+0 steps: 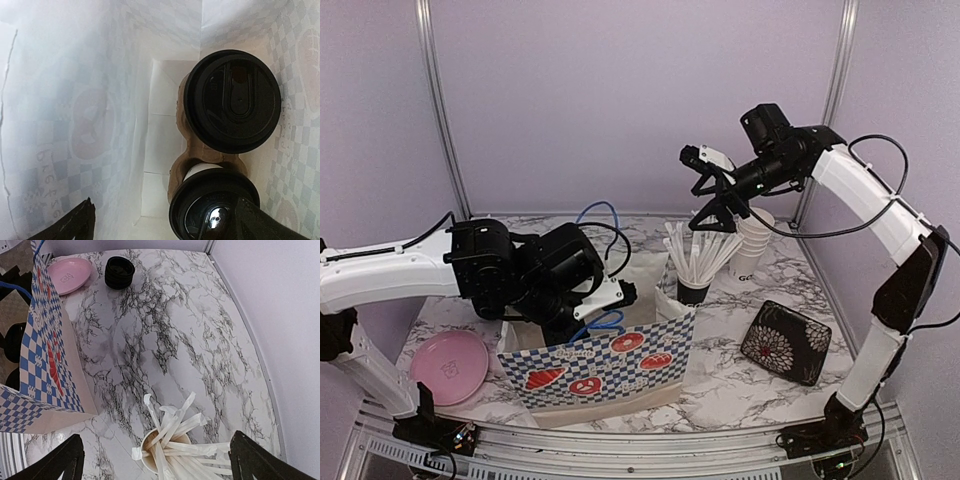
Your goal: Pack the takeout coffee
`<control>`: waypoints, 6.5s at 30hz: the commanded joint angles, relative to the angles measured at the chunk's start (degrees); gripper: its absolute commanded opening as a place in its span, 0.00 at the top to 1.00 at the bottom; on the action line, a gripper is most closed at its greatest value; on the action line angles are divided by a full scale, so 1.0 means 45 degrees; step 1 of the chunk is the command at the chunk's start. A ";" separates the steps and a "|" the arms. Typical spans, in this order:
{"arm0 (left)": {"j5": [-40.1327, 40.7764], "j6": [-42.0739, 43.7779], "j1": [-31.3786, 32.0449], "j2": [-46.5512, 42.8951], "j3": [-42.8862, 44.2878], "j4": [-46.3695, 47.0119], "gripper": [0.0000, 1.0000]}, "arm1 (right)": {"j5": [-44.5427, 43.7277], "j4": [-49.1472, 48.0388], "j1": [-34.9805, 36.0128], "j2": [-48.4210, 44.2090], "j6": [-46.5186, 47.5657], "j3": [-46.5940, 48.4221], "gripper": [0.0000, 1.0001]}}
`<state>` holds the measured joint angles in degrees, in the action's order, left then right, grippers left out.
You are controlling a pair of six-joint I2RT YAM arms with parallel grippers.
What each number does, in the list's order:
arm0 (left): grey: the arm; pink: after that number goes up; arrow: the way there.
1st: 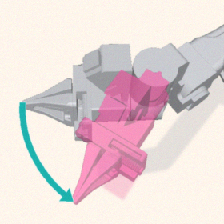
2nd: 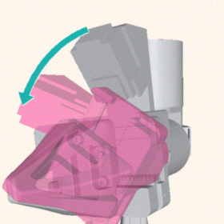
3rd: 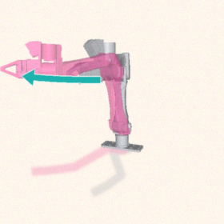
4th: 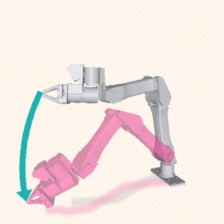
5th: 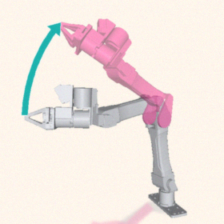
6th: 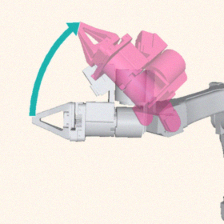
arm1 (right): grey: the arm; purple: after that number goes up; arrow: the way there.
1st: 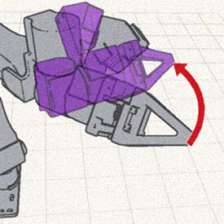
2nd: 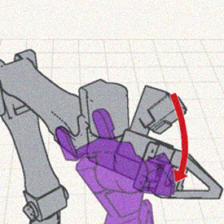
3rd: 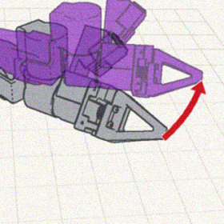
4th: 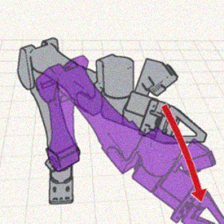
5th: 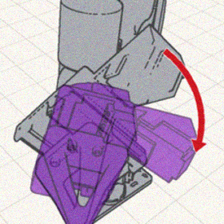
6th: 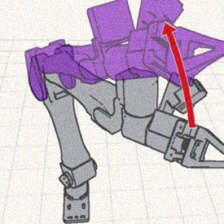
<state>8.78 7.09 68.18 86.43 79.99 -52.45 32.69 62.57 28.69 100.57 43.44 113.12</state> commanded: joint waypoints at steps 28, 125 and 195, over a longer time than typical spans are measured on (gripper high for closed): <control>0.4247 0.2775 -0.0394 -0.2432 0.5046 0.4574 0.01 | -0.1288 -0.1864 -0.0578 -0.3078 -0.0694 -0.4361 0.32; 0.1905 -0.0627 -0.7574 -0.3075 -0.2071 0.9927 0.07 | 0.2184 0.1727 0.0558 -0.3641 -0.0049 0.0729 1.00; 0.2024 0.0010 -0.7554 -0.3053 -0.2443 1.0209 0.07 | 0.3537 0.0646 0.2318 -0.0625 -0.0342 0.1110 0.29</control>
<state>18.02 6.85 34.44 73.17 69.82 -7.99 54.28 68.99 38.92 99.18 43.11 123.00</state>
